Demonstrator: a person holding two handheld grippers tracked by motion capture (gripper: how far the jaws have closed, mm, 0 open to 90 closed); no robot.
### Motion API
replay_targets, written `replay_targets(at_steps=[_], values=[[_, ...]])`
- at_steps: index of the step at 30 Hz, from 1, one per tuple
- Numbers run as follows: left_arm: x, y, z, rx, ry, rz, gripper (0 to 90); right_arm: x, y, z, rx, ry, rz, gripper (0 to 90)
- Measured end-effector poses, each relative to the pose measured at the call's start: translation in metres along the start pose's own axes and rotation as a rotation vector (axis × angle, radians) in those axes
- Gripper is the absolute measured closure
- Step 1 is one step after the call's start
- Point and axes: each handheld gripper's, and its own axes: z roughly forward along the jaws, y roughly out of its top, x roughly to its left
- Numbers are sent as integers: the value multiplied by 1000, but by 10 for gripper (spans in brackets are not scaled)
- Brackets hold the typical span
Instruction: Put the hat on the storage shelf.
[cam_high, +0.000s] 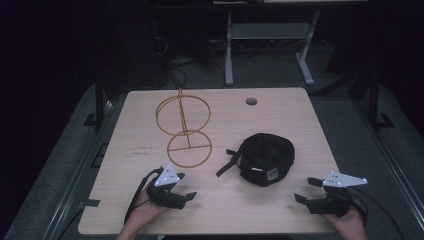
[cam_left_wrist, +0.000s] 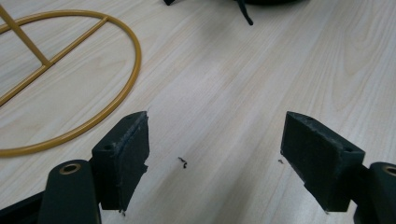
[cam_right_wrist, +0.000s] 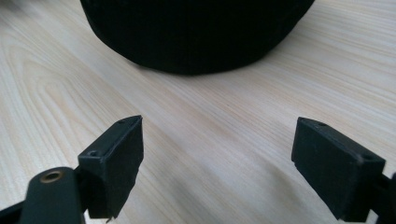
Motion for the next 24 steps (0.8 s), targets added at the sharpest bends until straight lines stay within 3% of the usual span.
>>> replay_targets(at_steps=[8, 14, 24], values=[[-1, 3, -1, -14, -8, 2, 235, 4, 1, 1, 1, 7, 1, 163], [-6, 12, -4, -51, -40, -36, 236, 8, 3, 3, 1, 12, -7, 161], [-16, 38, 6, -31, -84, 4, 235, 2, 2, 1, -10, 14, 9, 158]])
